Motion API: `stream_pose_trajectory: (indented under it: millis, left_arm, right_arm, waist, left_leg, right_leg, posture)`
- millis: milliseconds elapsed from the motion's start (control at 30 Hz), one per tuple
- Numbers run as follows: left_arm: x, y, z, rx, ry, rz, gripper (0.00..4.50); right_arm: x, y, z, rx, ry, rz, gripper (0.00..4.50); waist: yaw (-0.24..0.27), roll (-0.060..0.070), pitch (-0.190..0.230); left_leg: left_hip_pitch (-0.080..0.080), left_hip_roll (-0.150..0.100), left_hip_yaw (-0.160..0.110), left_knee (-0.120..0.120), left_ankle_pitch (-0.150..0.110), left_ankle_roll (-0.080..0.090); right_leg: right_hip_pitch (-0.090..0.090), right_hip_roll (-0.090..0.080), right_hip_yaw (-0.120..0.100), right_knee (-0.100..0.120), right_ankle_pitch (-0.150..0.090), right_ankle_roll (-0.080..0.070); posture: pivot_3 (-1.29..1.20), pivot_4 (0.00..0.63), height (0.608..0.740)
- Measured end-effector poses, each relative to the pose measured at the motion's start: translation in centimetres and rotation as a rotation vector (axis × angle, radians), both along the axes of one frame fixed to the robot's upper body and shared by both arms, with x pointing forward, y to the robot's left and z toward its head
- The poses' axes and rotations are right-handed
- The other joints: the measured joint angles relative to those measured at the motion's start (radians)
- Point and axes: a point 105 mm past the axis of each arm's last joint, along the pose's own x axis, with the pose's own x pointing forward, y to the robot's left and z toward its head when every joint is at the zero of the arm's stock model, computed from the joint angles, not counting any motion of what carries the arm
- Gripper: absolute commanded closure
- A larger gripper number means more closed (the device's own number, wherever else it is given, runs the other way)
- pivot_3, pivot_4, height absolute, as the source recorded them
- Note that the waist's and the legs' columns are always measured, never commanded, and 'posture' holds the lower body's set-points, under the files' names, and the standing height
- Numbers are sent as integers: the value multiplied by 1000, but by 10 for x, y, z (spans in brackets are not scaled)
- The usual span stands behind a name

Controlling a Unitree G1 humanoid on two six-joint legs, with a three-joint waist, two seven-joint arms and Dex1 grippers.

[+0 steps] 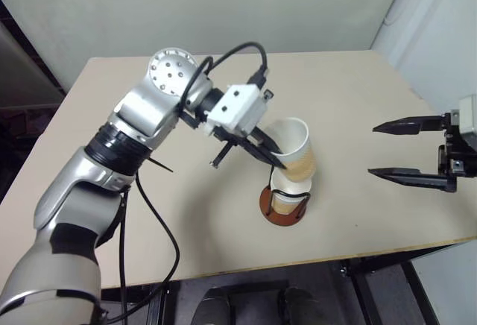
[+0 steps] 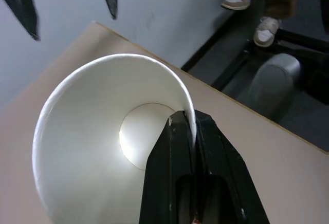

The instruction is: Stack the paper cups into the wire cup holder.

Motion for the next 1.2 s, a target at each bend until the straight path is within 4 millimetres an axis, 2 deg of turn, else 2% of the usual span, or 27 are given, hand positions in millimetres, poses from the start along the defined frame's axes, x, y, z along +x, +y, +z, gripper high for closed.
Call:
stream_pose_trajectory:
  millis: [100,200,400,533,667,767,867,900,967,1067,1133,1200]
  left_arm:
    - [1,0,-11,41,2,1,4477]
    - [2,2,-19,70,8,9,3841]
    - [4,-3,-27,77,1,7,1723]
    - [14,-8,-27,32,-4,69,322]
    - [25,6,-11,-67,-2,211,322]
    - [34,36,-8,-130,50,392,322]
    - [34,92,-24,-140,144,645,322]
    - [29,114,-32,-146,183,736,322]
    - [20,139,-42,-154,237,854,322]
    - [1,183,-46,-202,284,1061,322]
    - [-7,199,-42,-245,287,1145,322]
    - [-15,205,-40,-262,273,1189,322]
  right_arm:
    - [-1,-1,-3,-1,11,-12,951]
    - [-2,-1,-2,0,5,-16,951]
    - [-2,1,0,0,-8,-20,951]
    - [2,9,-2,3,-2,25,951]
    - [15,18,-4,35,-1,88,951]
    - [28,25,-12,44,24,127,951]
    - [46,28,-21,61,62,144,951]
    - [51,30,-21,74,67,159,951]
    - [56,28,-21,75,71,167,951]
    - [66,24,-25,72,91,179,951]
    - [72,22,-31,62,116,175,951]
    - [77,25,-33,56,123,193,951]
  waist:
    - [0,0,0]
    - [0,0,0]
    - [3,0,0]
    - [2,0,0]
    - [-11,1,0]
    - [-20,1,-1]
    - [-29,2,-1]
    - [-32,2,-1]
    - [-30,2,-1]
    - [-24,1,-2]
    - [-14,1,-2]
    - [-12,1,-2]
  left_leg:
    - [-1,0,0,0,0,0]
    - [-1,0,1,0,-1,1]
    - [-1,0,1,0,-1,2]
    - [-1,0,1,0,-1,2]
    - [1,0,2,-1,-1,2]
    - [3,1,1,-2,-1,1]
    - [4,1,0,-6,1,-1]
    - [4,2,0,-8,1,-2]
    - [3,3,-2,-10,3,-5]
    - [3,4,-3,-16,3,-7]
    - [3,4,-4,-17,3,-7]
    - [4,4,-4,-17,3,-6]
  right_leg:
    - [0,0,0,0,0,0]
    - [0,0,0,0,-1,0]
    - [0,0,-1,0,-2,-1]
    - [0,0,0,0,-2,0]
    - [0,1,0,1,-2,0]
    - [0,3,-1,2,-2,0]
    - [-3,3,-1,3,-3,-2]
    - [-6,3,0,3,-3,-3]
    - [-9,3,0,4,-4,-5]
    - [-11,2,-1,3,-7,-9]
    - [-11,2,-2,5,-8,-11]
    - [-11,1,-1,6,-8,-12]
  posture:
    - [0,150,740]
    - [0,150,740]
    - [0,150,740]
    - [0,150,740]
    - [0,150,740]
    - [0,150,740]
    - [0,150,740]
    - [0,150,740]
    - [0,150,740]
    - [0,150,740]
    - [0,150,740]
    - [0,150,740]
